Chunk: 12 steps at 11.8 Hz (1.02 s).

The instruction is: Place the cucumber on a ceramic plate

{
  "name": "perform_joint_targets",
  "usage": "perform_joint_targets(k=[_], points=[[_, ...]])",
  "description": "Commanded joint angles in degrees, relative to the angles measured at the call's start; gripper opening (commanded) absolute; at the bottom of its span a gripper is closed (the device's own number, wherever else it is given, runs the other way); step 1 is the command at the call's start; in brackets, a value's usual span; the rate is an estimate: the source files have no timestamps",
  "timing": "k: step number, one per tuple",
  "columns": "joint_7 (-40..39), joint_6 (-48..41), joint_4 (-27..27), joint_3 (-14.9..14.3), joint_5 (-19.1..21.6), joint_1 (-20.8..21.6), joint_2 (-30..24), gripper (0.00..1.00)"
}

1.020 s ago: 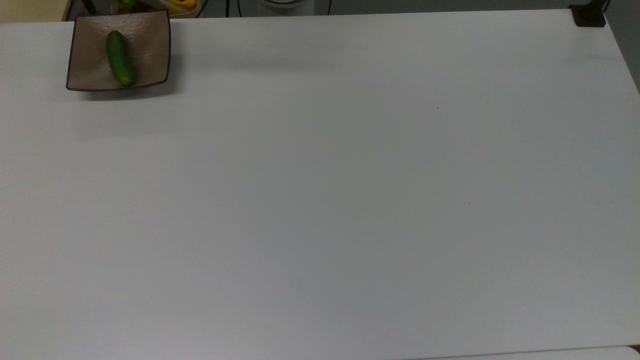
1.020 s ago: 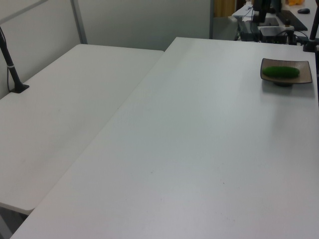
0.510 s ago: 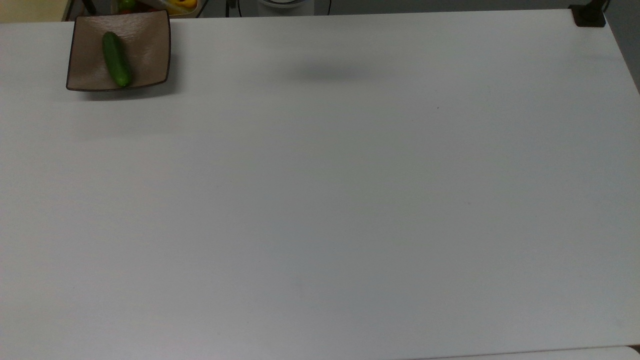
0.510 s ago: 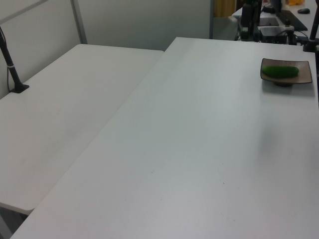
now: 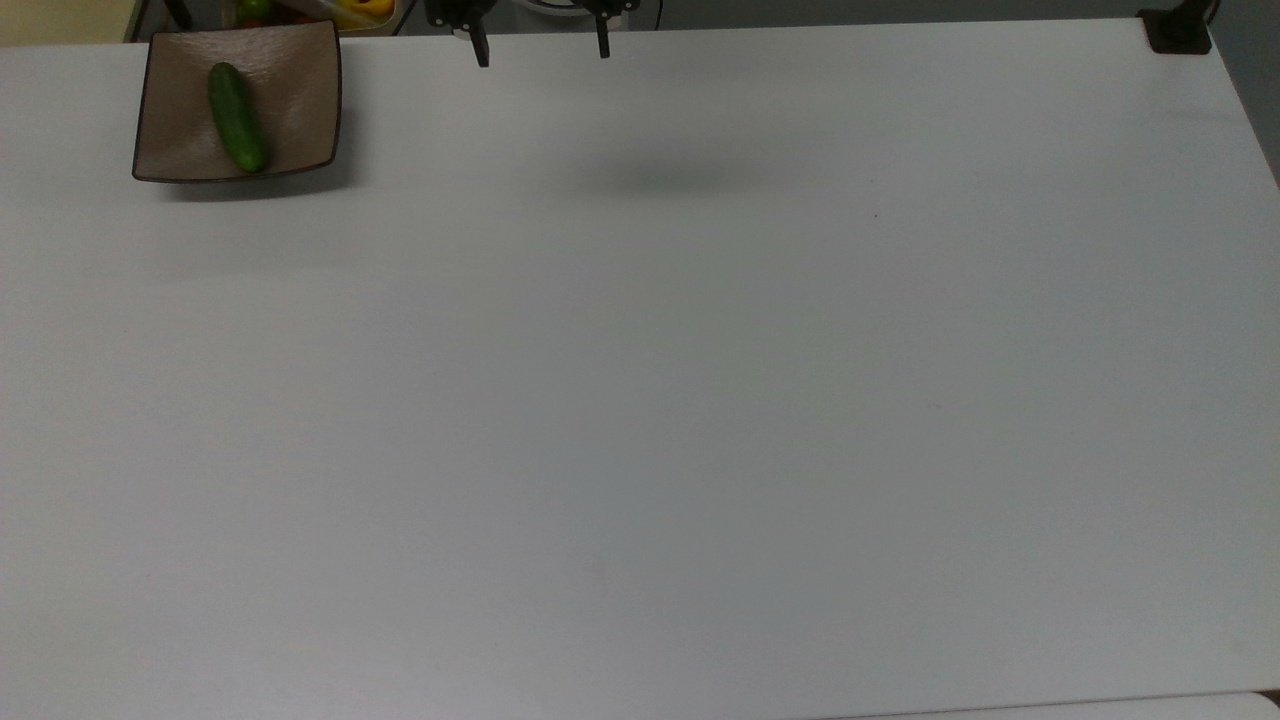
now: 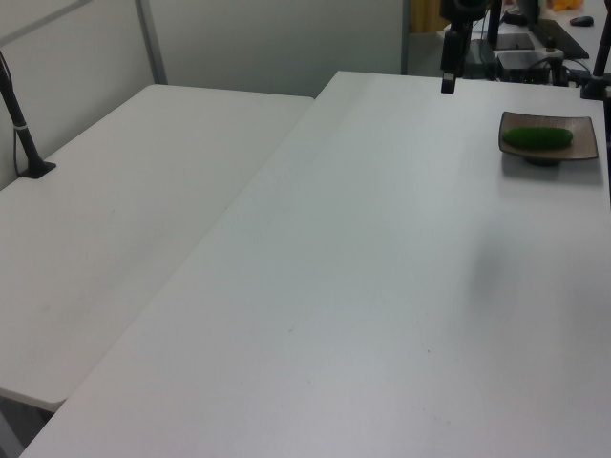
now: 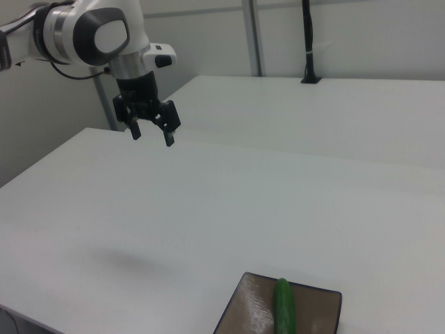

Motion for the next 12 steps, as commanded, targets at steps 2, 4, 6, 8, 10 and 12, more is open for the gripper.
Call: perform_joint_targets(k=[2,4,6,8,10,12], points=[[0.6,2.0,-1.9,0.8,-3.0,0.7,-0.7,1.00],[0.6,2.2,-2.1,0.9,-3.0,0.7,-0.5,1.00],[0.0,2.2,-2.3,0.9,-3.2,0.6,-0.4,1.00],[-0.1,1.9,-2.4,0.9,-4.8,0.6,-0.4,1.00],[-0.1,1.6,-2.4,0.9,-4.8,0.6,-0.4,1.00],[0.5,1.4,-2.4,0.9,-4.7,0.6,-0.7,1.00]])
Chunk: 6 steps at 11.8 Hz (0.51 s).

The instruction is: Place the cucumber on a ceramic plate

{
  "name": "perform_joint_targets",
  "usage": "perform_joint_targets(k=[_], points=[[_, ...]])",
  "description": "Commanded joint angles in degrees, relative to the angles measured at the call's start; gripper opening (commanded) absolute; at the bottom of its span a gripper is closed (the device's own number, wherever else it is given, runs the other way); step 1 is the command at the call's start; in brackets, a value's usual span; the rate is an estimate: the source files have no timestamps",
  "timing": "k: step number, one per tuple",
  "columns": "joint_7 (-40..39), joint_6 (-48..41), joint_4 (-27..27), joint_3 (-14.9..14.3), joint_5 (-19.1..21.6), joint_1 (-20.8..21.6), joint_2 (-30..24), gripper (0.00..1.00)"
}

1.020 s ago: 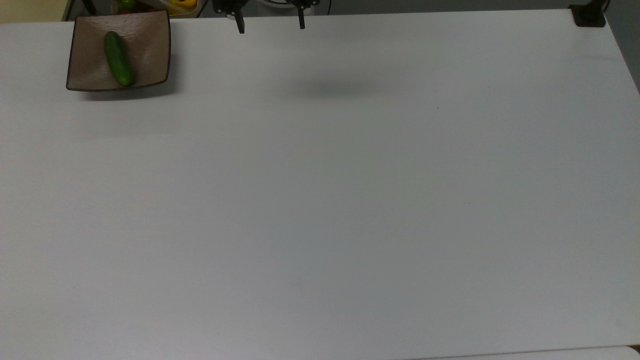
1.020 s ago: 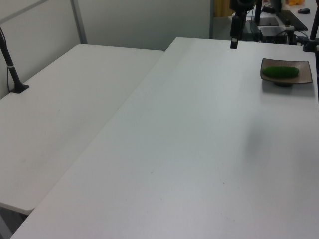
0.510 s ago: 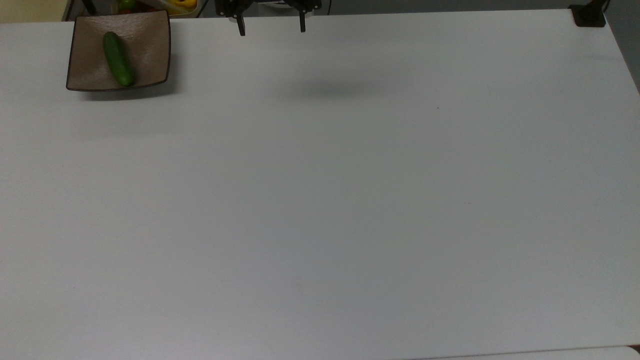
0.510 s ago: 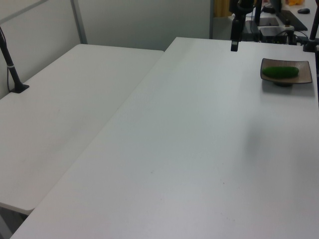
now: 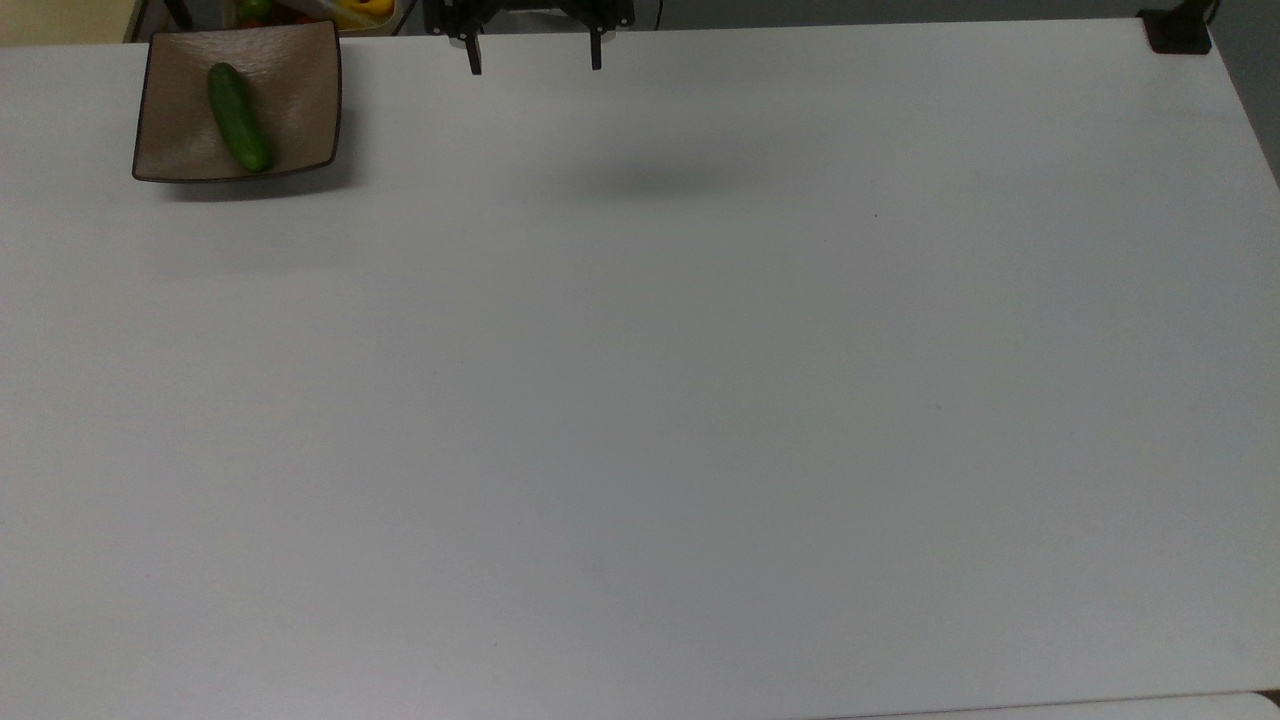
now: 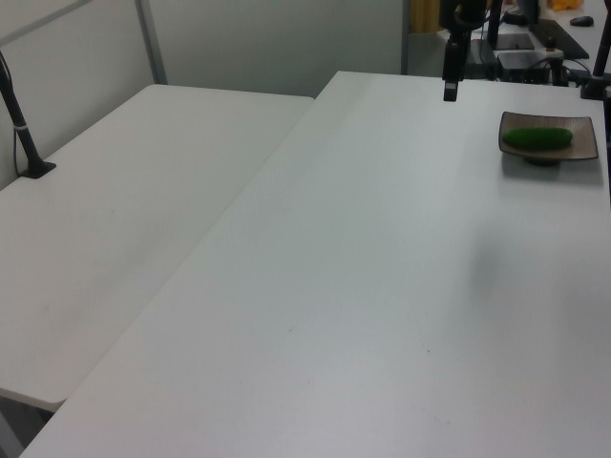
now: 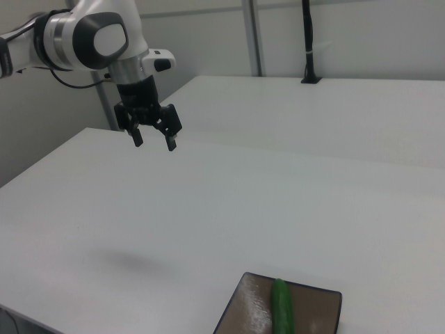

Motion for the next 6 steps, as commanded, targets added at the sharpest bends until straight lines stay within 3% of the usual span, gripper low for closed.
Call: perform_joint_targets(k=[1,6], points=[[0.8,1.2,-1.2,0.2,-0.3,0.2,-1.2,1.00],[6.1,1.7,-1.6,0.2,-0.1,0.2,-1.3,1.00]])
